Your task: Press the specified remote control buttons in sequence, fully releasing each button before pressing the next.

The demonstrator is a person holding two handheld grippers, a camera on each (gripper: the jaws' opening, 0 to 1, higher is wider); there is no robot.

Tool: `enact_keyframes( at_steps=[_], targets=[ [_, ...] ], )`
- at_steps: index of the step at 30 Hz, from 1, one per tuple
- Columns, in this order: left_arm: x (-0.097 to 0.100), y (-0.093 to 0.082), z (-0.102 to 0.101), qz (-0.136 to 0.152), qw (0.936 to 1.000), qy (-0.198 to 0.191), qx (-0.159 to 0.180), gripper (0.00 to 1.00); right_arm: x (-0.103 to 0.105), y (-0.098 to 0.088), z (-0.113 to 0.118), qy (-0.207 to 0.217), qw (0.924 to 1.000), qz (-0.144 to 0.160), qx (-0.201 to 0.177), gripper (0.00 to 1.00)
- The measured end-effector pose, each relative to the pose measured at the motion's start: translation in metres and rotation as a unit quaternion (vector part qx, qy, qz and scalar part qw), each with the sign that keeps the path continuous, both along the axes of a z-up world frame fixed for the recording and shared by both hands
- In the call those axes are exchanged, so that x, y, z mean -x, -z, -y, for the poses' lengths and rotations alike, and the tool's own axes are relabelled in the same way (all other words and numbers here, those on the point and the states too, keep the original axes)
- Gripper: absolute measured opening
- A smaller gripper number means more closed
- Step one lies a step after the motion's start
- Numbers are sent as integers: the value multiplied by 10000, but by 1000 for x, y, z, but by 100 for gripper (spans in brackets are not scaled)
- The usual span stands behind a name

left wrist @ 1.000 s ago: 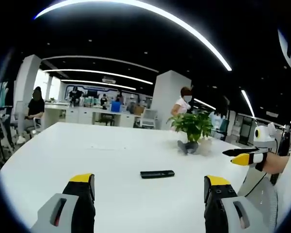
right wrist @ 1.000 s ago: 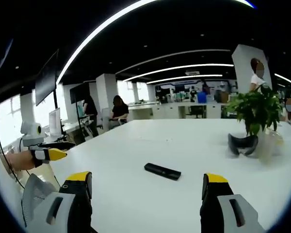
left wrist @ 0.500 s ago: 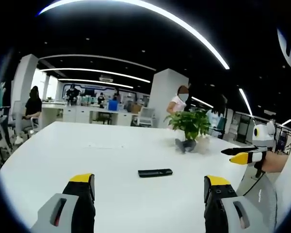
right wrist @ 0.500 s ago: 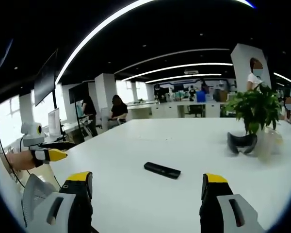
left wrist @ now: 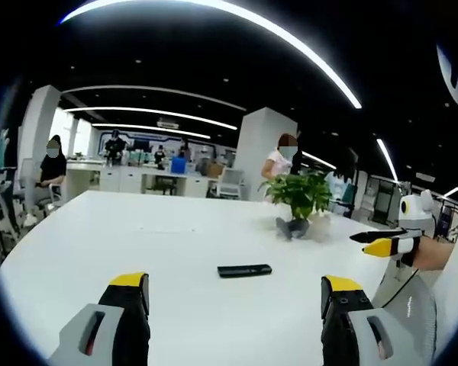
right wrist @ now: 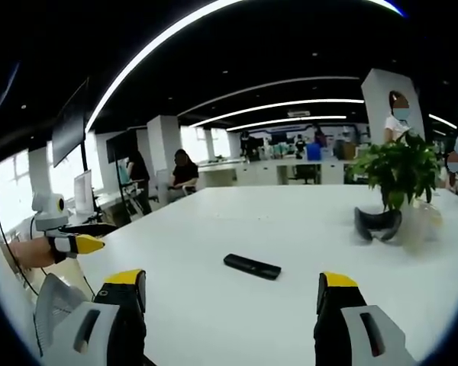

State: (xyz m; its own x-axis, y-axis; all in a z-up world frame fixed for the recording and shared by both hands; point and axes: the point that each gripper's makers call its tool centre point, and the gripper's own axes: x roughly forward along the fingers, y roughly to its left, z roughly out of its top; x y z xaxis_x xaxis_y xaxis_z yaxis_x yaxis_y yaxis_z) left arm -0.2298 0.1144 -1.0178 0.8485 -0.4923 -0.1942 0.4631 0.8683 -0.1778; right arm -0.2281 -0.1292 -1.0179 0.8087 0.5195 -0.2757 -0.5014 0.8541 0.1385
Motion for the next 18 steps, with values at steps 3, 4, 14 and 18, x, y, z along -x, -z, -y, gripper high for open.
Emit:
enact_keyframes(
  at_steps=[3, 4, 14, 18],
  targets=[
    [-1, 2, 1, -12, 10000, 24, 3, 97, 2, 0, 2, 36, 10000, -1, -5, 93],
    [-2, 2, 1, -15, 10000, 30, 7, 97, 2, 0, 2, 39, 10000, -16, 5, 93],
    [-3, 6, 4, -67, 9999, 133, 24, 97, 2, -1, 3, 103, 9999, 8, 41, 92],
    [-5, 6, 4, -77, 9998, 166, 18, 96, 3, -2, 1, 111, 9999, 9, 21, 92]
  ],
)
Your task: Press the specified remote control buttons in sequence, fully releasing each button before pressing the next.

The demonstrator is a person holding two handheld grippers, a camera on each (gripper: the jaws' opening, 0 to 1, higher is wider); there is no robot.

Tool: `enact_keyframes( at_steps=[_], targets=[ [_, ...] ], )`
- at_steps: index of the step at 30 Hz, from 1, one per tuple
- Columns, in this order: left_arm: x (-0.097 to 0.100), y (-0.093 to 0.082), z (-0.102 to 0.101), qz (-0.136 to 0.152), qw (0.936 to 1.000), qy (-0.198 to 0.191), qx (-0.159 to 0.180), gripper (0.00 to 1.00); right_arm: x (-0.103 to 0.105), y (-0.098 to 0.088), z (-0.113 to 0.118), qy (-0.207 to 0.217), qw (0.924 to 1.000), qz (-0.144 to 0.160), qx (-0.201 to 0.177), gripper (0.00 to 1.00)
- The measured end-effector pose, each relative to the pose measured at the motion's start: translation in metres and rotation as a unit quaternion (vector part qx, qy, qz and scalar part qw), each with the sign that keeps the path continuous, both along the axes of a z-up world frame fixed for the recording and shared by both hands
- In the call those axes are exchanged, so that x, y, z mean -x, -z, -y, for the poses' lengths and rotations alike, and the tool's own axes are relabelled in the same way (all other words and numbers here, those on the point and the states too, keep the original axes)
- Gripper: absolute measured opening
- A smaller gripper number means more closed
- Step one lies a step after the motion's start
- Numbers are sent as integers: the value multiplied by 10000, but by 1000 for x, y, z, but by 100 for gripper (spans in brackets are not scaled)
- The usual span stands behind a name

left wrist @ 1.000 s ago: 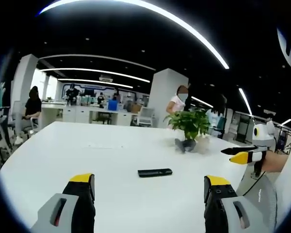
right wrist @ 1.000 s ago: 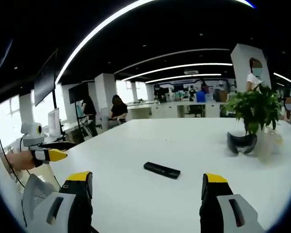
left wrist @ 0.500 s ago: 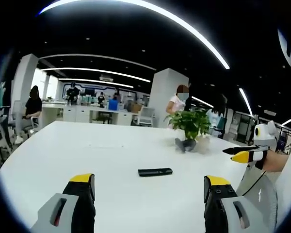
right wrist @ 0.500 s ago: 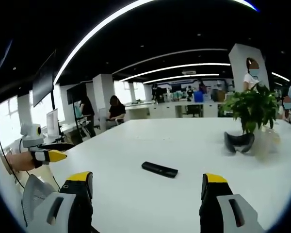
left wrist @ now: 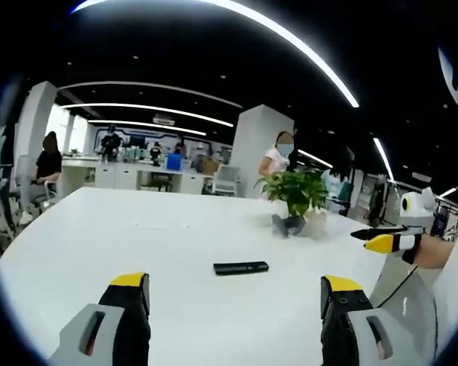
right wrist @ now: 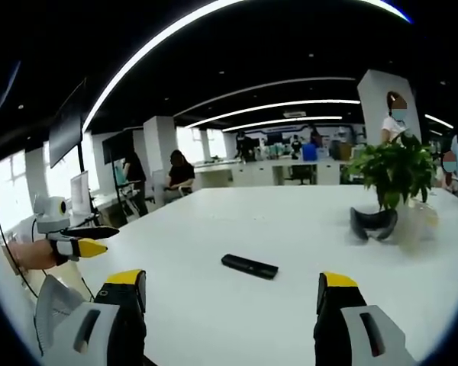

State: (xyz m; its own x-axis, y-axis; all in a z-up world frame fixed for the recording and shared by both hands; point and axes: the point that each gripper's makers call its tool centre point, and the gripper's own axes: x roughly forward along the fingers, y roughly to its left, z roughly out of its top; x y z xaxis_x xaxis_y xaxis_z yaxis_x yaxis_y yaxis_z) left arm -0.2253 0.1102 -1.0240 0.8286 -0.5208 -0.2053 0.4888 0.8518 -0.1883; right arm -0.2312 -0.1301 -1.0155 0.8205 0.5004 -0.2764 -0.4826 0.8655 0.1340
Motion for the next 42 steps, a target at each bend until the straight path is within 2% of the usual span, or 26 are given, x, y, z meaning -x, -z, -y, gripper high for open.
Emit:
enact_keyframes(
  at_steps=[8, 14, 15, 17, 18, 19, 22, 27, 28, 29, 31, 32, 34, 35, 38, 39, 41, 42],
  targets=[
    [-3, 3, 4, -38, 9999, 114, 45, 96, 2, -2, 1, -20, 9999, 24, 115, 92],
    [-4, 13, 7, -155, 9987, 394, -295, 95, 4, -2, 1, 74, 9999, 4, 70, 92],
    [-3, 18, 7, -253, 9973, 505, -468, 95, 5, -2, -1, 55, 9999, -4, 86, 92],
    [-2, 26, 6, -449, 9952, 619, -602, 92, 6, -2, -3, 25, 9999, -7, 115, 92],
    [-1, 33, 5, -641, 9930, 690, -717, 90, 7, -2, -3, 22, 9999, -12, 128, 92],
    [-1, 35, 4, -690, 9922, 710, -754, 89, 7, -1, -3, 21, 9999, -13, 135, 92],
    [-2, 53, 1, -1129, 9828, 946, -1118, 92, 6, 0, -1, 22, 9998, -31, 205, 91],
    [-3, 65, 5, -1490, 9724, 1240, -1296, 93, 4, -1, -2, -3, 9997, -40, 229, 90],
    [-1, 71, 6, -1652, 9667, 1373, -1390, 93, 4, -1, -3, -7, 9997, -39, 232, 90],
    [-1, 73, 6, -1715, 9646, 1399, -1433, 93, 4, -2, -3, -8, 9997, -33, 233, 90],
    [0, 84, 5, -1920, 9531, 1611, -1695, 93, 3, -2, -3, 1, 9997, -43, 235, 90],
    [1, 89, 5, -2038, 9447, 1743, -1885, 93, 3, -1, -3, -7, 9997, -48, 239, 90],
    [2, 97, 6, -2174, 9335, 1933, -2097, 93, 4, 0, -4, -13, 9996, -75, 261, 90],
    [2, 102, 7, -2267, 9259, 2050, -2219, 93, 4, 0, -4, -14, 9996, -80, 265, 90],
    [-1, 112, 8, -2406, 9094, 2297, -2498, 92, 5, 1, -4, -17, 9996, -108, 276, 89],
    [-3, 116, 8, -2456, 9007, 2412, -2650, 92, 5, 1, -4, -14, 9995, -107, 285, 89],
    [-8, 118, 10, -2408, 8922, 2532, -2860, 91, 5, 1, -3, -8, 9995, -118, 285, 89],
    [-10, 121, 11, -2401, 8837, 2657, -3014, 91, 5, 1, -3, -4, 9995, -123, 284, 89]
  ],
)
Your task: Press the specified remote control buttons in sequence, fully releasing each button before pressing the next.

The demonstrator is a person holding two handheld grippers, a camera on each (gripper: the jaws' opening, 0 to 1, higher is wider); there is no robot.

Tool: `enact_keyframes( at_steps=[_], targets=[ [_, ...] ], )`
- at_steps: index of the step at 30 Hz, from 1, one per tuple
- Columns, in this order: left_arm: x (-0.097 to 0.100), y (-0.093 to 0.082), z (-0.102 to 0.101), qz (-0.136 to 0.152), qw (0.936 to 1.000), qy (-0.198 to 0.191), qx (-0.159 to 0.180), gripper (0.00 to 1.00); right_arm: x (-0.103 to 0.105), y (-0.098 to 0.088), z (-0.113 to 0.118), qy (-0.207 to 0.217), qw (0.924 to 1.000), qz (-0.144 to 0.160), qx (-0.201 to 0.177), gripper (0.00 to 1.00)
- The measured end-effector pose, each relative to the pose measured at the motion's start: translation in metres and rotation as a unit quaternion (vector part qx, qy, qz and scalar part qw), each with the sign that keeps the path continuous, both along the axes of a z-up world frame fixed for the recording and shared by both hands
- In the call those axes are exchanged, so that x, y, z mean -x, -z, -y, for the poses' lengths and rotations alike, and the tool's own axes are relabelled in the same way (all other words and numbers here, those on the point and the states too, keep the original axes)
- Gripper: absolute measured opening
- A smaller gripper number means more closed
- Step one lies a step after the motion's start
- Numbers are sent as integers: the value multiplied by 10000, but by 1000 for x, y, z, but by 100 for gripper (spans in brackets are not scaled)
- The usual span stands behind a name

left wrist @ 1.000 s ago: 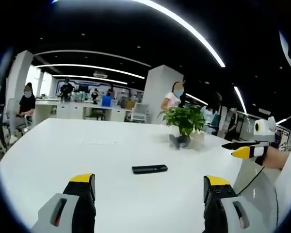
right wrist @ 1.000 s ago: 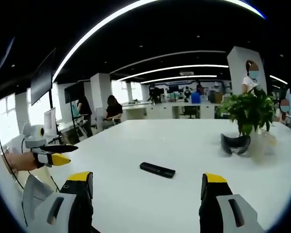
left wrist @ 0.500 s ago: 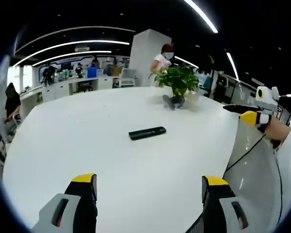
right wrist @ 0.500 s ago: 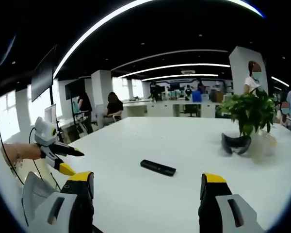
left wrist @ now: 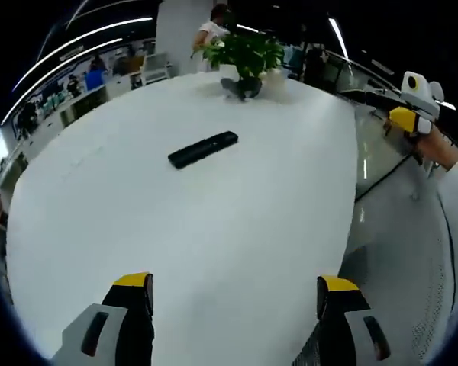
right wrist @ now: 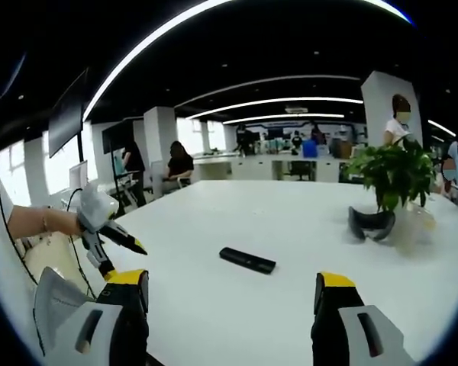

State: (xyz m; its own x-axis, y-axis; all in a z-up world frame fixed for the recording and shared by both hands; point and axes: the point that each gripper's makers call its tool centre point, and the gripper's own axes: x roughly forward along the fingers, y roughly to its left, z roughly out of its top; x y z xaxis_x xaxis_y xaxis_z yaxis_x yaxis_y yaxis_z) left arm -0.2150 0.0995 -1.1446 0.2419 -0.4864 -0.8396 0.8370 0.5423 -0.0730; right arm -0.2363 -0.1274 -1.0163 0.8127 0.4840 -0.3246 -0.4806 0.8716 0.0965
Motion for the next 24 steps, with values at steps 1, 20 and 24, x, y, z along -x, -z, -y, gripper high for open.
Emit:
enact_keyframes(
  at_steps=[1, 20, 24],
  targets=[
    [-3, 1, 1, 14, 9999, 100, -59, 91, 0, 0, 1, 5, 10000, -4, 0, 89],
    [-81, 22, -3, -240, 9857, 1131, -1227, 87, -4, 8, 8, 112, 9998, -171, 24, 87],
    [-102, 21, 4, -34, 9800, 1425, -1390, 86, -6, 10, 11, 133, 9997, -204, 40, 86]
  ],
)
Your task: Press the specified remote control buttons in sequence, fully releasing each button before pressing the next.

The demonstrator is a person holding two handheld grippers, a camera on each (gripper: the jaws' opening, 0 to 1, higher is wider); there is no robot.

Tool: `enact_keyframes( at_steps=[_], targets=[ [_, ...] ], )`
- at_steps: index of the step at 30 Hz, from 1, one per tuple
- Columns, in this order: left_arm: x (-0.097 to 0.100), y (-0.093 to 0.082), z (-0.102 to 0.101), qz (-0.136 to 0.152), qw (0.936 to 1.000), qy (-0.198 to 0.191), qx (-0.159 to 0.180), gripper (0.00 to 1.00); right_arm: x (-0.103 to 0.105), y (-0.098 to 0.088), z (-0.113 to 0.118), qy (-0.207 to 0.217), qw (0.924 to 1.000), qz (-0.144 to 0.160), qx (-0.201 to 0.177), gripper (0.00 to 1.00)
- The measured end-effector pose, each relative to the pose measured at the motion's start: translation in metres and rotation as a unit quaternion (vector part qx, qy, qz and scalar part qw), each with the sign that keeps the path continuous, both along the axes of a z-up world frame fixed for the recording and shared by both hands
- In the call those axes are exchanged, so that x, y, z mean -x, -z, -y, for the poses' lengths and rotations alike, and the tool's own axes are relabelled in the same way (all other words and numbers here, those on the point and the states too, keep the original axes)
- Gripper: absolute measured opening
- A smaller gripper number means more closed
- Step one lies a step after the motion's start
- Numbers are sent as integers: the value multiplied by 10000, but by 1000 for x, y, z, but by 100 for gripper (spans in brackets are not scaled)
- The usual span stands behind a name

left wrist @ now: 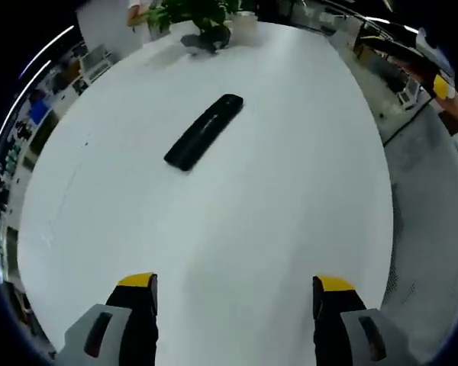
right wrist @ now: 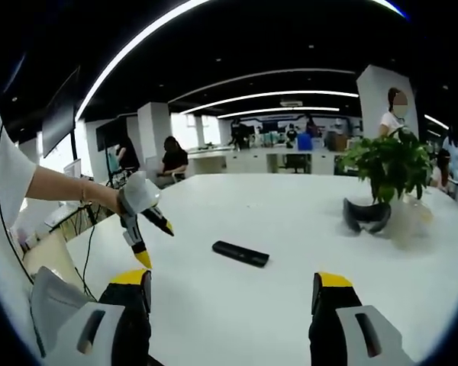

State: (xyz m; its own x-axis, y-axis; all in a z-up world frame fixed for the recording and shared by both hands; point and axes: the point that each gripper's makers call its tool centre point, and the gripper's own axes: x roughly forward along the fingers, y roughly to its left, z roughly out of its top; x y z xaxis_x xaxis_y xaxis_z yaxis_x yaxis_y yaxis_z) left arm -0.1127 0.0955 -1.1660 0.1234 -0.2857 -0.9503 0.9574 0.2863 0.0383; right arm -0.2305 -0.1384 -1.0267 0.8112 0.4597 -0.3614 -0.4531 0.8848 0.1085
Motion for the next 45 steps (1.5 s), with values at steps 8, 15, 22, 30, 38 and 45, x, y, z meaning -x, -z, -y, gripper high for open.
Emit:
enact_keyframes(
  at_steps=[8, 15, 22, 30, 38, 45],
  targets=[
    [-36, 5, 26, -24, 9998, 150, 110, 80, -7, -1, 7, 61, 10000, -11, 48, 86],
    [-55, 14, 46, 2, 9991, 421, 32, 79, -11, 5, 12, 131, 9999, -95, 46, 85],
    [-68, 29, 51, -53, 9981, 592, -165, 78, -16, 11, 12, 113, 9997, -195, 45, 84],
    [-76, 29, 65, -151, 9959, 882, -135, 71, -24, 11, 12, 66, 9998, -210, 25, 82],
    [-66, 29, 76, -248, 9905, 1344, -124, 48, -25, 13, 11, 28, 9997, -231, 4, 79],
    [-58, 29, 79, -139, 9839, 1765, -233, 5, -21, 15, 9, 8, 9997, -258, -20, 78]
  ],
)
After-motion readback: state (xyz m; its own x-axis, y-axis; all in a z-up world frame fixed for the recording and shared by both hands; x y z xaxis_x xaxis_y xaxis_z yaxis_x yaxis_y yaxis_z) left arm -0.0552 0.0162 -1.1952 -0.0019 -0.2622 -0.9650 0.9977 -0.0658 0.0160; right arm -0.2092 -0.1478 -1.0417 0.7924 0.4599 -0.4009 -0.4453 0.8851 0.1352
